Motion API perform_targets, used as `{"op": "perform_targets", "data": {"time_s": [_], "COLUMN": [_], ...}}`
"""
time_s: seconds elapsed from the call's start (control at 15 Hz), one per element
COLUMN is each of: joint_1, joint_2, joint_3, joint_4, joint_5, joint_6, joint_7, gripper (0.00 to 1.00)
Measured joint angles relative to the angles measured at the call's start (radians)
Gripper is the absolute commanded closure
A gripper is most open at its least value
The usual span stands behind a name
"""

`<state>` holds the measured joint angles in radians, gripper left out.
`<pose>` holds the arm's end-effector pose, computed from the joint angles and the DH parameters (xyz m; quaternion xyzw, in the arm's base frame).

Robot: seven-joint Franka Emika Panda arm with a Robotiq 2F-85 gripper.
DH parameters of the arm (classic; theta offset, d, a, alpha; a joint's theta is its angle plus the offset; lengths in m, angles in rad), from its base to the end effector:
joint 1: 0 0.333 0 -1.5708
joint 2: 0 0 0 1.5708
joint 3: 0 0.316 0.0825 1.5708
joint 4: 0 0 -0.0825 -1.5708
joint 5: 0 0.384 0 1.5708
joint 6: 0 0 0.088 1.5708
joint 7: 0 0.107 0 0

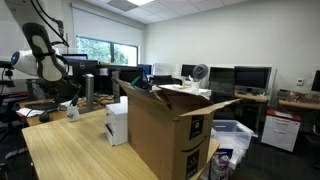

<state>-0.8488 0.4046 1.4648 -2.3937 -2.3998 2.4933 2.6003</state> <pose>0.3959 0.2962 0.3013 -0.8528 0.0099 -0.4933 0.1712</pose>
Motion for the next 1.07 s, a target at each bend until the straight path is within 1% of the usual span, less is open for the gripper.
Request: {"op": "perform_targets", "data": {"time_s": [0.2, 0.4, 0.67, 1.07], "joint_1": [0.037, 0.056, 0.062, 0.058], "joint_2": [0.0, 0.0, 0.0, 0.008], "joint_3": [-0.041, -0.059, -0.07, -0.066], "joint_4": [0.009, 0.01, 0.01, 0.003], "joint_5": [0.0, -0.004, -0.011, -0.035], "joint_6": [0.0, -0.001, -0.004, -0.034], "joint_7": [0.0, 0.0, 0.0, 0.0], "gripper": [0.96, 0.96, 0.96, 0.96]}}
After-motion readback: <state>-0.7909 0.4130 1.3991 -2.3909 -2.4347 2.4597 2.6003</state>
